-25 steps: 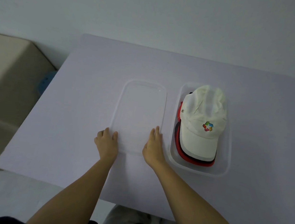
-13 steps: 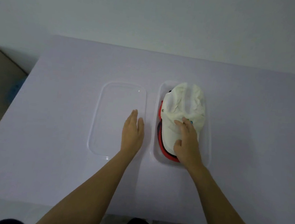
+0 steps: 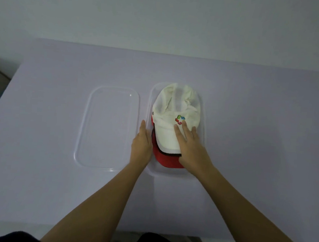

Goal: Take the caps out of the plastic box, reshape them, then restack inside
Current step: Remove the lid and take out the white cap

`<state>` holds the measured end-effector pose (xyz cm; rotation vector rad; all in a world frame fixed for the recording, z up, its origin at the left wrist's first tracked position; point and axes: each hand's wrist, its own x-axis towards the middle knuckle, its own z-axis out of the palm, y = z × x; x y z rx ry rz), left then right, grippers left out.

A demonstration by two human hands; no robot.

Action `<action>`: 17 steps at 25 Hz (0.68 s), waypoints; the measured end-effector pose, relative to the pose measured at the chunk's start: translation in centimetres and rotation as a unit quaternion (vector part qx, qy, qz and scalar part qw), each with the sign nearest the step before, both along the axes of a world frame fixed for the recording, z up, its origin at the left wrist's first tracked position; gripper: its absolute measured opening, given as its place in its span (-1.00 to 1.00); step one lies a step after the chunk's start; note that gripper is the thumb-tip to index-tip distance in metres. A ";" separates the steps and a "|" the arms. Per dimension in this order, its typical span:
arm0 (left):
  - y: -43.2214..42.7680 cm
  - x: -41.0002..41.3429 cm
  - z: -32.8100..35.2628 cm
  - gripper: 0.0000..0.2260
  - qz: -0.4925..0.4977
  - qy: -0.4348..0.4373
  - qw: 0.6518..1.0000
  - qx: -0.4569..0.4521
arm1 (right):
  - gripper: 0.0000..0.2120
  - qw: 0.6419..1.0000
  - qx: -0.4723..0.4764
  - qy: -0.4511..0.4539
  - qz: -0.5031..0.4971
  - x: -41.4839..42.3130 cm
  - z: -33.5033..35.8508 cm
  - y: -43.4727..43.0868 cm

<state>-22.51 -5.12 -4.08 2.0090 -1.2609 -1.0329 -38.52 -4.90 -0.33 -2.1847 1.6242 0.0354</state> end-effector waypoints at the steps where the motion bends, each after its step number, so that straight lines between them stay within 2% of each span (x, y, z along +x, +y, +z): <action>1: 0.0 -0.1 -0.1 -0.58 0.006 0.001 1.000 0.001 | -0.22 0.998 -0.045 -0.040 -0.016 -0.2 0.3 0.1; 4: 0.1 0.1 -0.5 -0.58 0.016 0.009 1.000 -0.007 | -0.26 0.968 -0.198 -0.144 -0.054 -1.3 1.5 -0.1; 7: 0.0 0.0 -1.1 -0.58 0.019 -0.002 1.000 -0.012 | -0.35 0.920 -0.336 -0.193 -0.061 -4.2 3.5 -1.4; 9: -0.1 0.0 -1.3 -0.58 0.023 -0.006 1.000 -0.011 | -0.43 0.902 -0.377 -0.193 -0.077 -7.2 3.5 -2.8; 12: -0.2 -0.1 -1.3 -0.59 0.029 -0.012 0.999 -0.010 | -0.34 0.914 -0.356 -0.128 -0.149 -12.7 0.7 -4.8; 14: -0.2 -0.1 -1.2 -0.59 0.030 -0.017 0.999 -0.009 | -0.26 0.935 -0.291 -0.090 -0.181 -15.3 -1.9 -5.5; 17: -0.3 -0.3 -1.2 -0.59 0.031 -0.020 0.999 -0.007 | -0.22 0.971 -0.173 -0.015 -0.163 -16.9 -5.1 -6.3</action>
